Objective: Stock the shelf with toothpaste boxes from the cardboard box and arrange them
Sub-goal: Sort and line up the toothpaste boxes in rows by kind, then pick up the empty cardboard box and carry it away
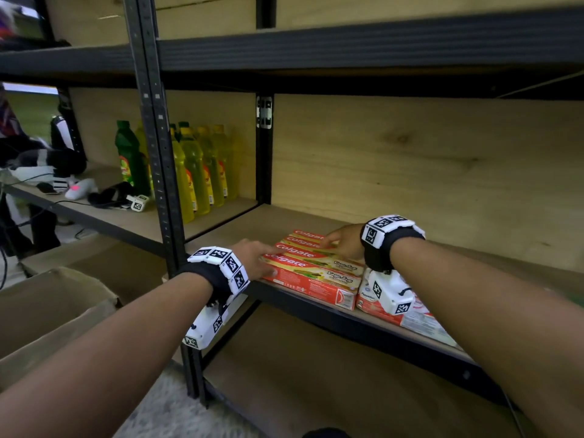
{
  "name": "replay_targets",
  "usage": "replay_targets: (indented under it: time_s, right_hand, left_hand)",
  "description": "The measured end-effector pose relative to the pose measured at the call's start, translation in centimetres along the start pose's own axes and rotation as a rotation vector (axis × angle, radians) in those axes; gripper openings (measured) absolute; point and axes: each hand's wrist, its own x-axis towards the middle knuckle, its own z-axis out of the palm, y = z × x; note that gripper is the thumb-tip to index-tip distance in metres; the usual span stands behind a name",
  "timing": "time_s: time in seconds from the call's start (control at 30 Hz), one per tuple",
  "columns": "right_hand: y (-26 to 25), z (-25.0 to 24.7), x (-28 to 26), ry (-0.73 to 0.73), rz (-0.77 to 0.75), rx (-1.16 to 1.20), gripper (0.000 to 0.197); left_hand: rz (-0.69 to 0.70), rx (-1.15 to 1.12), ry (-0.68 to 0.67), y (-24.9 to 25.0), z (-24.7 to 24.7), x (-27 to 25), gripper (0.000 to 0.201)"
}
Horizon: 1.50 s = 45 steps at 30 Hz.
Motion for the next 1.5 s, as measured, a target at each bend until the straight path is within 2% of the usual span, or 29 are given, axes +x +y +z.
replay_targets:
  time_s: [0.07, 0.13, 0.23, 0.33, 0.47, 0.53, 0.63, 0.77, 0.93, 1.03, 1.1, 1.2, 1.37, 1.5]
  right_hand:
    - [0.2, 0.1, -2.4, 0.041, -0.017, 0.014, 0.044]
    - [0.8, 0.2, -5.4, 0.052, -0.003, 0.054, 0.041]
    - [2.7, 0.7, -10.4, 0.033, 0.054, 0.191, 0.037]
    - [5.3, 2.5, -15.3, 0.004, 0.148, 0.315, 0.038]
    - [8.8, 6.6, -20.8, -0.089, 0.256, 0.380, 0.037]
    - [10.0, 9.1, -23.0, -0.174, 0.295, 0.424, 0.033]
    - [11.8, 13.8, -24.7, -0.230, 0.345, 0.515, 0.033]
    - [14.2, 20.5, -23.9, -0.304, 0.399, 0.573, 0.038]
    - [17.1, 27.9, -20.7, -0.430, 0.459, 0.624, 0.031]
    - [18.3, 32.3, -18.3, -0.577, 0.488, 0.677, 0.029]
    - [19.0, 34.9, -16.7, -0.664, 0.508, 0.722, 0.033]
    - [19.7, 36.9, -15.6, -0.712, 0.544, 0.734, 0.023]
    - [20.1, 33.7, -17.1, -0.722, 0.529, 0.708, 0.020]
    - [19.0, 27.8, -19.7, -0.731, 0.600, 0.775, 0.028]
  left_hand:
    - [0.047, 0.010, 0.081, 1.7, -0.1, -1.2, 0.053]
    - [0.138, 0.008, 0.149, 4.0, -0.8, -2.6, 0.045]
    - [0.247, -0.015, 0.132, 8.3, -2.0, -4.7, 0.028]
    - [0.280, -0.092, -0.016, 13.0, -1.4, -6.9, 0.021]
    - [0.248, -0.238, -0.299, 18.1, 2.8, -9.3, 0.021]
    - [0.269, -0.250, -0.356, 20.5, 5.4, -10.4, 0.019]
    - [0.283, -0.206, -0.462, 22.9, 10.3, -10.8, 0.019]
    - [0.272, -0.134, -0.575, 24.3, 17.2, -9.7, 0.015]
    - [0.187, -0.123, -0.742, 24.4, 23.5, -6.6, 0.015]
    - [0.088, -0.163, -0.846, 24.1, 26.9, -4.8, 0.026]
    - [0.017, -0.173, -0.915, 23.8, 29.0, -3.6, 0.027]
    - [-0.087, -0.189, -1.024, 23.2, 31.4, -2.0, 0.026]
    - [-0.284, -0.289, -1.157, 22.7, 29.5, -2.4, 0.029]
    - [-0.373, -0.397, -1.108, 23.7, 23.2, -4.7, 0.041]
